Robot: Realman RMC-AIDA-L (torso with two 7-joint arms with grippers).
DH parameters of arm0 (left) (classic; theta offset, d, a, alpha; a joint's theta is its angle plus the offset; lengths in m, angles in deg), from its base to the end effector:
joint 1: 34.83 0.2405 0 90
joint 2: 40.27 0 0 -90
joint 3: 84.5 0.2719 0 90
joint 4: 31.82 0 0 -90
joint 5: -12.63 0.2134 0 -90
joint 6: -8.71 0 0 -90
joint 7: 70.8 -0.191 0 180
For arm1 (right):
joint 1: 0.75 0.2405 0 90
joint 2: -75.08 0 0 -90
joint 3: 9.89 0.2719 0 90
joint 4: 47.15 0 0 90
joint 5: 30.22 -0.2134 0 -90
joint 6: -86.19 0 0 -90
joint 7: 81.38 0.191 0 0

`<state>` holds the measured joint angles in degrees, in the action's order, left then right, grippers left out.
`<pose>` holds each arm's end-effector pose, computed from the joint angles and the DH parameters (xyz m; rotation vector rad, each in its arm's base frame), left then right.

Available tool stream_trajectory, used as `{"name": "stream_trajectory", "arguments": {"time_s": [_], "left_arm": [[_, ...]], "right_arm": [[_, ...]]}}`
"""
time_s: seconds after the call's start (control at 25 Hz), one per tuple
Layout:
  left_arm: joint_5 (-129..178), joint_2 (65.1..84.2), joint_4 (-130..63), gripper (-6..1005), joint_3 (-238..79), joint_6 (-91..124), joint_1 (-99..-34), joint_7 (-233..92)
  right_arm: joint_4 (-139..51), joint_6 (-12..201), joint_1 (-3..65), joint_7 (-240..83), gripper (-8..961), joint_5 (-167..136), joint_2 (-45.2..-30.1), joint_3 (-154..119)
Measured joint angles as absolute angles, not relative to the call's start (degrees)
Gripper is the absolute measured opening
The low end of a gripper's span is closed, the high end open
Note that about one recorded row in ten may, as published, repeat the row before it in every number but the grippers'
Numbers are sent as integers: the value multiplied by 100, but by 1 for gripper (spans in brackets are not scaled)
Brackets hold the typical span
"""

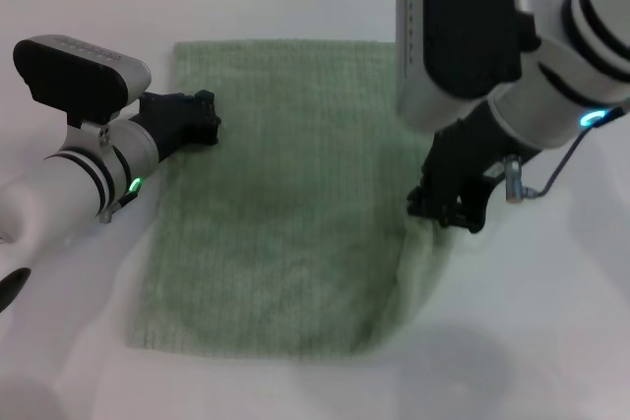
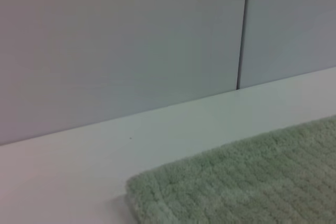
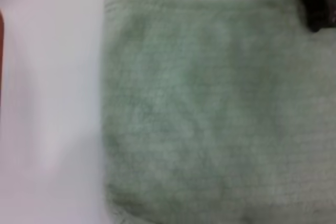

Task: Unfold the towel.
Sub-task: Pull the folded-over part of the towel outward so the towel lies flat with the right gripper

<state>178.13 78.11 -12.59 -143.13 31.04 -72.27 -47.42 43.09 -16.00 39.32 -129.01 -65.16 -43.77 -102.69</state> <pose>-0.2918 0.4448 -0.1284 -2.0867 -0.7304 -0.2945 0.1335 0.3322 -0.0652 -2.9253 0.0777 -0.7571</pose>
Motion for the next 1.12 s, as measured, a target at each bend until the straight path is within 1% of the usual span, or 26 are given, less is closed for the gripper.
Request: {"name": "stream_trajectory", "arguments": {"time_s": [0.4,0.84,1.12], "left_arm": [[17813,7818,-1257,95,-14329,3028,-7240,-4742],[17811,7823,-1245,100,-14354,2979,-7272,-4742],[17804,7820,-1177,104,-14357,2980,-7243,-4742]], "right_arm": [[4231,-1617,3498,-12559,19,-6289,-4406,-10773],[3818,-1620,3480,-12401,19,-6204,-4399,-11106],[3787,-1577,3591,-12443,24,-6245,-4401,-11106]]}}
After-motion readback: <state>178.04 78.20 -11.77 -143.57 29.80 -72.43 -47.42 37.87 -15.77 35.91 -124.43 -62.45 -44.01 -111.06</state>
